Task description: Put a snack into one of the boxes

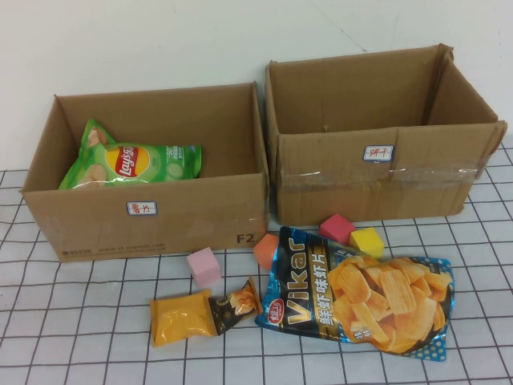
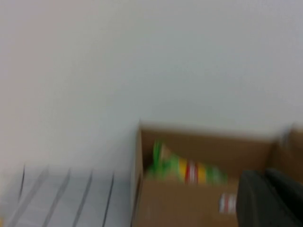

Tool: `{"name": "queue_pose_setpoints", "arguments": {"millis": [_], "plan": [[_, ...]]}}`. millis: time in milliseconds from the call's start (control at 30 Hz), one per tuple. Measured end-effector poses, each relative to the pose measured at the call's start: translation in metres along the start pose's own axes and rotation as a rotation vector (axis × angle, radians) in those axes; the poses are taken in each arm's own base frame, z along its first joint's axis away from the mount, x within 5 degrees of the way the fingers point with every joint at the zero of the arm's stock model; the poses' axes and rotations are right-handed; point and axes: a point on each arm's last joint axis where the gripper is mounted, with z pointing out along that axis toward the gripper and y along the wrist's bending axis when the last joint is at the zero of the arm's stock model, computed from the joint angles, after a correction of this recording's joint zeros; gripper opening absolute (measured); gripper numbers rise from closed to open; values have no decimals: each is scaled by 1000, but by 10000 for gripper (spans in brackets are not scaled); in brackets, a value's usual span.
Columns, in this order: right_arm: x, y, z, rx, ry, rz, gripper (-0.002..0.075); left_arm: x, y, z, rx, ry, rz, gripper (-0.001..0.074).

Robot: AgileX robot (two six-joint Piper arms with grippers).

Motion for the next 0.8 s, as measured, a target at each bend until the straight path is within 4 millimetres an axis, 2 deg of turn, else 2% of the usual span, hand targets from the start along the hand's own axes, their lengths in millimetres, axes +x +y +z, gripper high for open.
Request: {"name": "queue_pose_setpoints", "arguments": {"millis": [67, 167, 200, 233, 333, 433, 533, 633, 800], "plan": [[-6, -2, 4, -7, 104, -12, -1, -6, -2, 8, -23, 183, -4, 0], [-2, -3, 16, -31, 316, -26, -1, -6, -4, 24, -58, 461, -12, 0], [2, -2, 19, -42, 379, -35, -1, -4, -5, 31, -64, 550, -14, 0], [15, 1, 28, -91, 527, -65, -1, 3, -6, 43, -67, 692, -23, 0], [31, 9, 39, -203, 683, -107, -1, 18, -9, 67, -46, 836, -98, -1], [45, 20, 49, -328, 769, -123, -1, 33, -17, 91, 47, 925, -195, -1], [57, 29, 59, -444, 836, -132, -1, 47, -25, 115, 182, 986, -204, -1], [62, 35, 65, -520, 846, -137, -1, 64, -28, 141, 252, 1049, -177, -1], [60, 39, 67, -585, 803, -166, -1, 93, -41, 176, 251, 1215, -42, -1]]}}
